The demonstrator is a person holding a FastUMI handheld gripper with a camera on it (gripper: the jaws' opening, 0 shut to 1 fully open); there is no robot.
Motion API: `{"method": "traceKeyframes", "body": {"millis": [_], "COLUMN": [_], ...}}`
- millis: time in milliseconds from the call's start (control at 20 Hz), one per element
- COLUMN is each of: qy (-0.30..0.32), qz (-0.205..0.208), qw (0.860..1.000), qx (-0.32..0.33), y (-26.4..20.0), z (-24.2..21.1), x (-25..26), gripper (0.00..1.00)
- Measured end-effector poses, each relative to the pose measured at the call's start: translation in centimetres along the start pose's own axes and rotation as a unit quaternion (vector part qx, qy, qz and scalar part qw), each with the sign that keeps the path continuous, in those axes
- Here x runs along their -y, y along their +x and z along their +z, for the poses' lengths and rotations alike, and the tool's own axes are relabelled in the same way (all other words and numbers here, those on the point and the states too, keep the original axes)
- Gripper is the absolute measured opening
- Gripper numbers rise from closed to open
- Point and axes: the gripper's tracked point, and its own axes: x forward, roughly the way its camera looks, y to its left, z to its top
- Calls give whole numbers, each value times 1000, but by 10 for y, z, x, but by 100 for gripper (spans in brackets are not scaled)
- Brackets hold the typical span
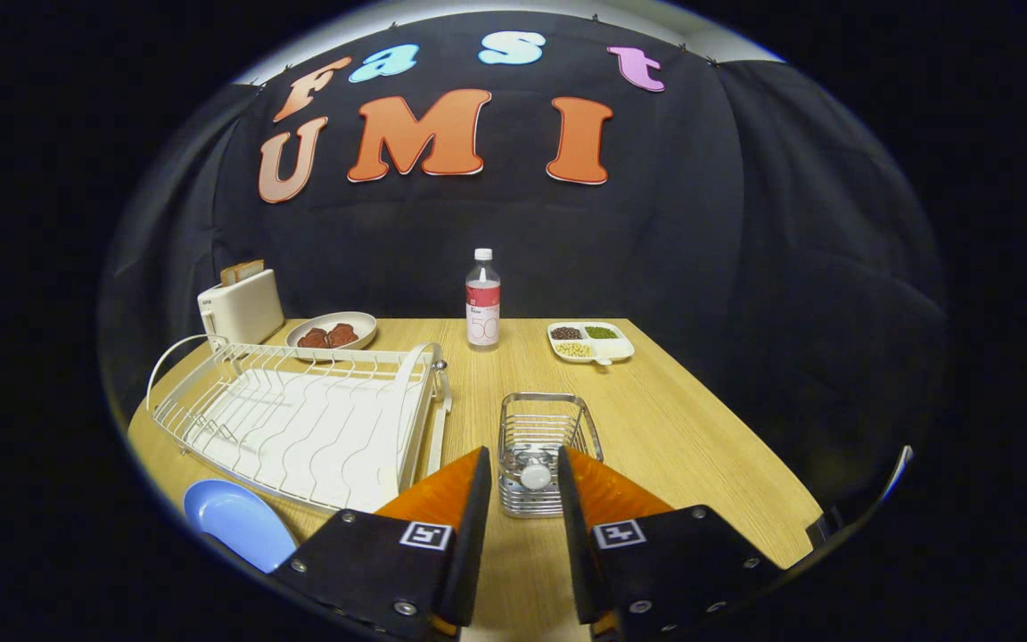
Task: Take the plate from the dish rack, then take the spoon from the basket and place it into the plate.
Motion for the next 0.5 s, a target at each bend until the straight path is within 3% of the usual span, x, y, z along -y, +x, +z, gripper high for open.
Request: {"method": "traceKeyframes", "body": {"millis": [150,300,500], "qy": [-2,-11,-7], "qz": [4,0,0], "qw": [1000,1000,1000], "qx": [8,17,30], "y": [4,5,-2], "z": [3,5,18], "x": [3,6,8], "gripper": [14,7,5]}}
